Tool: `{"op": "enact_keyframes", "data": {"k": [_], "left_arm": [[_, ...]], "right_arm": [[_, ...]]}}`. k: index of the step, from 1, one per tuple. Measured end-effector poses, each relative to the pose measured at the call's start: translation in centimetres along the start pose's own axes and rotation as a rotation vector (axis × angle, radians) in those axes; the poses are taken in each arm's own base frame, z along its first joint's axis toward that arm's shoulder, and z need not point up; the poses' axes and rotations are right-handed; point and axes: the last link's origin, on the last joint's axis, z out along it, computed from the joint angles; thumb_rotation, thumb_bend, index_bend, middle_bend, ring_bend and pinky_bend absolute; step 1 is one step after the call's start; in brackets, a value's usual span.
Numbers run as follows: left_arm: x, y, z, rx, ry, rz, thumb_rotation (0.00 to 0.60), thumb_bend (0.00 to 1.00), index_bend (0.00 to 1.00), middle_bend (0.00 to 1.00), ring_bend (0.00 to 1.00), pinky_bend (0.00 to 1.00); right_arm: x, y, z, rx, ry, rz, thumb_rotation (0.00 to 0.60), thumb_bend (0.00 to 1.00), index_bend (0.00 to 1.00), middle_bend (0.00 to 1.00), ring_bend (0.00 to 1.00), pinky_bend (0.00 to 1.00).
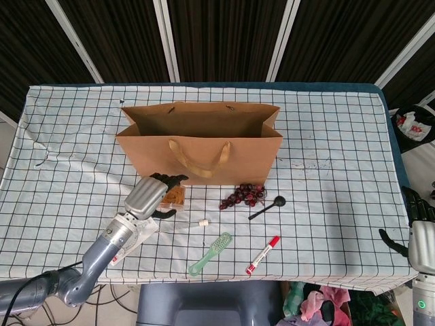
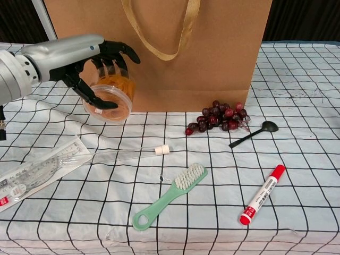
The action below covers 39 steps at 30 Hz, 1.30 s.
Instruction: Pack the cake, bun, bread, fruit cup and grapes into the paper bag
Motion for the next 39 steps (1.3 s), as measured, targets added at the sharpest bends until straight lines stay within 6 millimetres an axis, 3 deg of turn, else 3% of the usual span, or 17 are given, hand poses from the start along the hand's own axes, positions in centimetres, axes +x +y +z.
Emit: {"op": "enact_keyframes", "data": {"k": [4, 10, 16, 23, 31, 39], "left_arm": [[1.6, 2.1, -1.1, -0.105, 0.069, -0.008, 0.600, 0.29, 0.22, 0.47, 0.39, 0.38], [6.2, 4.9, -1.9, -0.242, 0.258, -0.004, 0.600, 0.29, 0.22, 0.46, 0.39, 0.41], [11.6, 6.5, 0.0, -0.273, 0.396, -0.026, 0.600, 0.29, 0.24, 0.46, 0.39, 0.42], [18.0, 7.1, 3.9, -0.239, 0.549, -0.082, 0.600, 0.29, 0.24, 0.45, 0.38, 0.42], [19.9, 4.5, 8.4, -0.092, 0.568, -0.034, 0.600, 0.28, 0.24, 0.45, 0.38, 0.41], [17.6, 2.3, 10.4, -0.008, 0.458, -0.009, 0.600, 0.27, 0.23, 0.43, 0.36, 0.41]], "right_arm": [[0.1, 0.1, 0.0, 0.000, -0.004, 0.001, 0.600, 0.11, 0.08, 0.13, 0.20, 0.25], [0.3, 0.4, 0.0, -0.005, 0.003, -0.008, 0.600, 0.11, 0.08, 0.13, 0.20, 0.25], [0.2, 0.6, 0.1, -0.007, -0.004, -0.012, 0.600, 0.11, 0.08, 0.13, 0.20, 0.25], [-0.2, 0.6, 0.1, -0.009, -0.014, -0.027, 0.600, 0.11, 0.08, 0.13, 0.20, 0.25], [-0.6, 0.4, 0.1, -0.008, -0.024, -0.034, 0.600, 0.11, 0.08, 0.13, 0.20, 0.25], [-0.6, 0.6, 0.2, -0.012, -0.025, -0.036, 0.600, 0.11, 0.08, 0.13, 0.20, 0.25]]}}
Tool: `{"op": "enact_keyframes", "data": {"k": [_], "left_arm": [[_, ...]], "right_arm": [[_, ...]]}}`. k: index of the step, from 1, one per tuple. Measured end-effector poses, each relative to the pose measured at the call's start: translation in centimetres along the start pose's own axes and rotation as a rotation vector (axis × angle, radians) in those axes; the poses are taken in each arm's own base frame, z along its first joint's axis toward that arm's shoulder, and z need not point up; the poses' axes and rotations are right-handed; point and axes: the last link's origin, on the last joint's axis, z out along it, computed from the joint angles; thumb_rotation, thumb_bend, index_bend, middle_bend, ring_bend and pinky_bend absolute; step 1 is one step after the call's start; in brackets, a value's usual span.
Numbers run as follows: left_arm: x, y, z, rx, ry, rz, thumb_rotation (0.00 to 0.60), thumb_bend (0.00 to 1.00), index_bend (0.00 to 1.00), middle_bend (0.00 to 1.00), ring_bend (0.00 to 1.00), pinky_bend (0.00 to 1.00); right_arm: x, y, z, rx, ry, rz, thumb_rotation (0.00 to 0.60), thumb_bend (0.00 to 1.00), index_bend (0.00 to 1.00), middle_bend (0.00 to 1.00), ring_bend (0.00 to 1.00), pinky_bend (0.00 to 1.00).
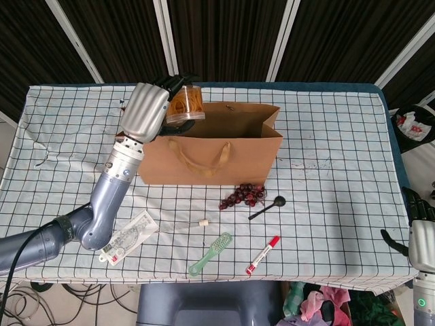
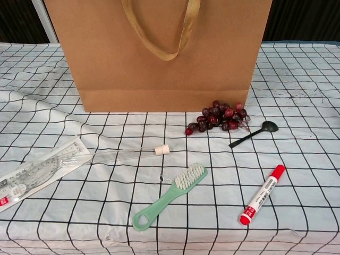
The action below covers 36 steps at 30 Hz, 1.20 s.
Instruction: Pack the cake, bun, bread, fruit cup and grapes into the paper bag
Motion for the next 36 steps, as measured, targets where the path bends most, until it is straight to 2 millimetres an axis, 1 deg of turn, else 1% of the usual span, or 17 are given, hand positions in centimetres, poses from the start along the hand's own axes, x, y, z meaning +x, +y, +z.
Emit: {"op": "enact_keyframes", "data": {"k": [1, 2, 4, 6, 8, 12, 16, 19, 22, 24, 26, 27, 28, 29, 31, 36], "left_arm": [[-0.3, -0.1, 0.0, 0.004, -0.011, -0.004, 0.600, 0.26, 0.23, 0.42, 0.35, 0.40], [-0.6, -0.2, -0.1, 0.006, -0.023, -0.012, 0.600, 0.23, 0.20, 0.38, 0.32, 0.38], [-1.1, -0.2, -0.3, 0.005, -0.041, -0.013, 0.600, 0.14, 0.12, 0.26, 0.20, 0.28], [-1.5, -0.4, -0.5, 0.002, -0.068, 0.004, 0.600, 0.03, 0.05, 0.11, 0.05, 0.16], [-1.7, -0.7, -0.7, 0.006, -0.095, 0.038, 0.600, 0.00, 0.03, 0.05, 0.00, 0.12], [-1.8, -1.2, -0.8, 0.034, -0.129, 0.118, 0.600, 0.00, 0.06, 0.04, 0.00, 0.09], [-1.3, -1.1, -1.4, 0.044, -0.139, 0.174, 0.600, 0.01, 0.08, 0.05, 0.00, 0.08], [-0.4, -0.8, -2.1, 0.037, -0.145, 0.182, 0.600, 0.02, 0.08, 0.07, 0.00, 0.08], [1.0, -0.8, -3.4, 0.040, -0.135, 0.194, 0.600, 0.03, 0.08, 0.08, 0.01, 0.10], [2.1, -1.1, -4.6, 0.049, -0.114, 0.210, 0.600, 0.03, 0.08, 0.09, 0.01, 0.10], [3.3, -1.8, -6.3, 0.060, -0.097, 0.235, 0.600, 0.03, 0.08, 0.09, 0.01, 0.10], [3.7, -2.1, -7.1, 0.064, -0.091, 0.247, 0.600, 0.03, 0.08, 0.09, 0.01, 0.10], [4.1, -2.5, -8.0, 0.070, -0.086, 0.259, 0.600, 0.03, 0.08, 0.09, 0.01, 0.10], [4.6, -3.0, -9.2, 0.077, -0.083, 0.274, 0.600, 0.03, 0.08, 0.09, 0.01, 0.10], [5.2, -4.0, -11.2, 0.092, -0.090, 0.293, 0.600, 0.03, 0.08, 0.09, 0.01, 0.10], [5.8, -7.0, -17.9, 0.171, -0.190, 0.306, 0.600, 0.03, 0.08, 0.09, 0.01, 0.08]], "right_arm": [[0.0, 0.0, 0.0, -0.001, 0.001, 0.000, 0.600, 0.11, 0.08, 0.13, 0.20, 0.25], [0.0, 0.0, 0.0, -0.001, 0.002, 0.001, 0.600, 0.11, 0.08, 0.13, 0.20, 0.25], [0.0, 0.1, 0.0, -0.003, 0.003, 0.001, 0.600, 0.11, 0.08, 0.13, 0.20, 0.25], [0.0, 0.1, 0.0, -0.003, 0.003, 0.005, 0.600, 0.11, 0.08, 0.13, 0.20, 0.25], [0.0, 0.1, 0.0, -0.003, 0.003, 0.009, 0.600, 0.11, 0.08, 0.13, 0.20, 0.25], [0.0, 0.0, -0.1, 0.003, -0.004, 0.006, 0.600, 0.11, 0.08, 0.13, 0.20, 0.25], [-0.1, -0.2, -0.1, 0.011, -0.015, 0.019, 0.600, 0.11, 0.08, 0.13, 0.20, 0.25], [-0.2, -0.7, 0.0, 0.042, -0.038, 0.048, 0.600, 0.11, 0.08, 0.13, 0.20, 0.25], [-0.5, -1.6, 0.4, 0.104, -0.083, 0.073, 0.600, 0.11, 0.08, 0.13, 0.20, 0.25], [-0.5, -2.4, 1.0, 0.159, -0.120, 0.075, 0.600, 0.11, 0.08, 0.14, 0.20, 0.25], [-0.6, -3.8, 2.0, 0.240, -0.167, 0.074, 0.600, 0.11, 0.08, 0.14, 0.20, 0.25], [-0.6, -4.6, 2.5, 0.277, -0.187, 0.074, 0.600, 0.11, 0.08, 0.14, 0.20, 0.25], [-0.6, -6.0, 3.3, 0.339, -0.220, 0.077, 0.600, 0.11, 0.08, 0.14, 0.20, 0.25], [-0.6, -6.6, 3.7, 0.363, -0.233, 0.078, 0.600, 0.11, 0.08, 0.14, 0.20, 0.25], [-0.6, -8.6, 4.6, 0.438, -0.278, 0.080, 0.600, 0.11, 0.08, 0.14, 0.20, 0.25], [-1.1, -13.3, 5.9, 0.581, -0.380, 0.086, 0.600, 0.11, 0.08, 0.14, 0.19, 0.25]]}}
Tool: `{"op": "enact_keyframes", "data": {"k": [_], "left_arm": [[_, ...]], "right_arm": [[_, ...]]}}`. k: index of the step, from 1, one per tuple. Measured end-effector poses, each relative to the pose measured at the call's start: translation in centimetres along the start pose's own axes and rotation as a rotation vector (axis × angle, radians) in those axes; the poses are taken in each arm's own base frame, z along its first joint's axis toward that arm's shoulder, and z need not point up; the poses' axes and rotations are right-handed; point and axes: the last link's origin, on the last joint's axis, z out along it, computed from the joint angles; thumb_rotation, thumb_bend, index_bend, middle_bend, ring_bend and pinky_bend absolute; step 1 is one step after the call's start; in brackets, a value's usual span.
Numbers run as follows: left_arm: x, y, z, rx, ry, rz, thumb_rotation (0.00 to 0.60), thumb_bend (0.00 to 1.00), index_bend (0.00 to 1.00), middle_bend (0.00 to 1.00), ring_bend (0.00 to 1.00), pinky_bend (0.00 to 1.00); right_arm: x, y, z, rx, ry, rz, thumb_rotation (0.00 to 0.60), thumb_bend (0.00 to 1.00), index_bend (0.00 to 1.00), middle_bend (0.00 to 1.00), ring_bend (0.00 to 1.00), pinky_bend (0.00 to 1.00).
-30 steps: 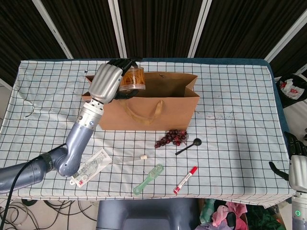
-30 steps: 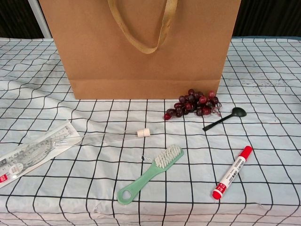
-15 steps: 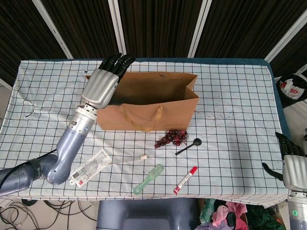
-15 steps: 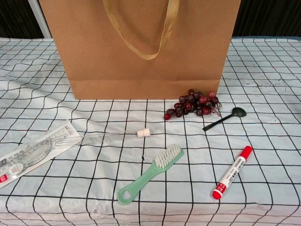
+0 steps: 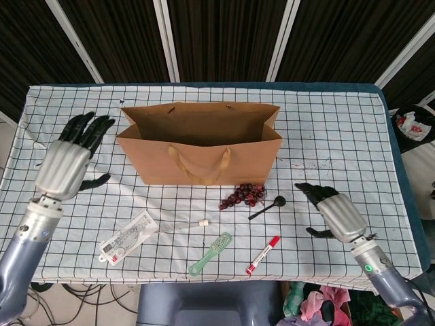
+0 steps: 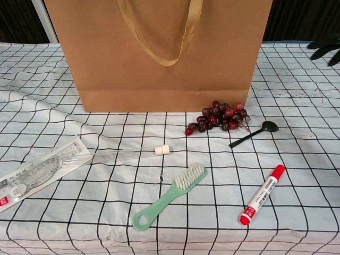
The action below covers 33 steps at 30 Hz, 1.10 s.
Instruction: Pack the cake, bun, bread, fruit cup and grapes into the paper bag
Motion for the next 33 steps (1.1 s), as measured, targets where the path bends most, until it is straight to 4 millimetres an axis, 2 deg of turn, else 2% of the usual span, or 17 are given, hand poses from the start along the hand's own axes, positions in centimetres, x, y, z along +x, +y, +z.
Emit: {"op": "enact_keyframes", "data": {"k": [5, 10, 18, 24, 28, 33], "left_arm": [[-2.2, -3.3, -5.2, 0.064, -0.098, 0.011, 0.600, 0.03, 0.08, 0.09, 0.01, 0.08], [-4.2, -5.7, -8.2, 0.113, -0.112, -0.021, 0.600, 0.03, 0.08, 0.09, 0.01, 0.08], [-7.8, -8.4, -12.4, 0.190, -0.098, -0.129, 0.600, 0.03, 0.08, 0.09, 0.00, 0.06], [-9.5, -8.1, -13.9, 0.208, -0.140, -0.170, 0.600, 0.03, 0.08, 0.09, 0.00, 0.05], [-9.8, -8.0, -14.0, 0.201, -0.152, -0.172, 0.600, 0.03, 0.08, 0.09, 0.00, 0.05], [-9.9, -8.0, -14.0, 0.203, -0.157, -0.166, 0.600, 0.03, 0.08, 0.09, 0.00, 0.05]], "right_arm": [[-0.3, -3.5, 3.8, 0.123, -0.063, 0.004, 0.600, 0.11, 0.08, 0.14, 0.19, 0.25], [-1.6, -6.8, 6.6, 0.209, -0.097, 0.003, 0.600, 0.11, 0.08, 0.14, 0.19, 0.25], [-4.1, -8.8, 10.5, 0.239, -0.102, -0.085, 0.600, 0.11, 0.08, 0.14, 0.19, 0.25], [-5.5, -9.0, 13.2, 0.206, -0.110, -0.110, 0.600, 0.11, 0.08, 0.15, 0.20, 0.25], [-6.6, -8.8, 14.8, 0.179, -0.135, -0.129, 0.600, 0.11, 0.09, 0.16, 0.21, 0.25], [-7.5, -8.5, 15.7, 0.157, -0.151, -0.143, 0.600, 0.13, 0.13, 0.20, 0.24, 0.25]]}}
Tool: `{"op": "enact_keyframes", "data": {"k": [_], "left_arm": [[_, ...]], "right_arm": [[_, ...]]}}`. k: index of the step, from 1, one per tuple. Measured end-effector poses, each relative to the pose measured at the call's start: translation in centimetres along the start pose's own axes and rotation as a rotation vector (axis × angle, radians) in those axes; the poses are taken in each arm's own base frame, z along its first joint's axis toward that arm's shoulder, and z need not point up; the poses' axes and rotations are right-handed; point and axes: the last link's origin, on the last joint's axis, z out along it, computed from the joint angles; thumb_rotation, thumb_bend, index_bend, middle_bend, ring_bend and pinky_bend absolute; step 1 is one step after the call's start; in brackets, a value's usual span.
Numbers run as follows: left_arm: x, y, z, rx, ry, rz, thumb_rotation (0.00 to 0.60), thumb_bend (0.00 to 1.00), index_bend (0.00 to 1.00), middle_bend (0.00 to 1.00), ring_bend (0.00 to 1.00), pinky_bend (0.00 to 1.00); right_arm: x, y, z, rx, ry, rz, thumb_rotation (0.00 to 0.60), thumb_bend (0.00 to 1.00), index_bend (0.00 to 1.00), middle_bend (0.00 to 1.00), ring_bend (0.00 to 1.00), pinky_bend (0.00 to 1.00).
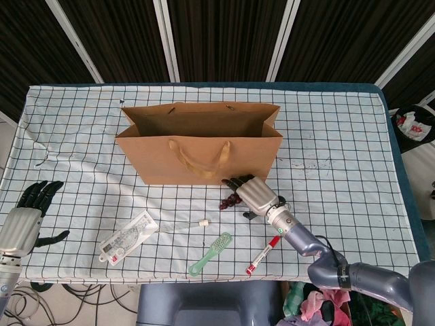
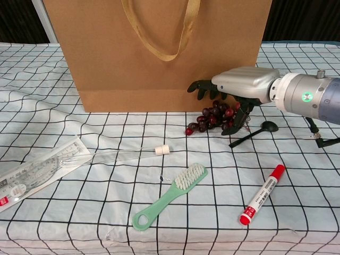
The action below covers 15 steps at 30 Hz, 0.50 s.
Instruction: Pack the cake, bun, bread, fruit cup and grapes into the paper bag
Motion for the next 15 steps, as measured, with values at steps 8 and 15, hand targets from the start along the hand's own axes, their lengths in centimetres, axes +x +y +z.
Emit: {"op": "enact_keyframes", "data": {"k": [8, 15], "left_arm": [[-0.4, 0.2, 0.1, -0.005, -0.013, 0.012, 0.600, 0.03, 0.08, 0.09, 0.00, 0.05], [-0.6, 0.5, 0.0, -0.014, -0.029, 0.014, 0.600, 0.03, 0.08, 0.09, 0.00, 0.05]], "right_arm": [[-1.0, 0.9, 0.8, -0.026, -0.014, -0.054, 0.600, 0.21, 0.19, 0.24, 0.28, 0.25], [-1.5, 1.3, 0.8, -0.030, -0.026, -0.077, 0.600, 0.25, 0.25, 0.31, 0.34, 0.28]]}}
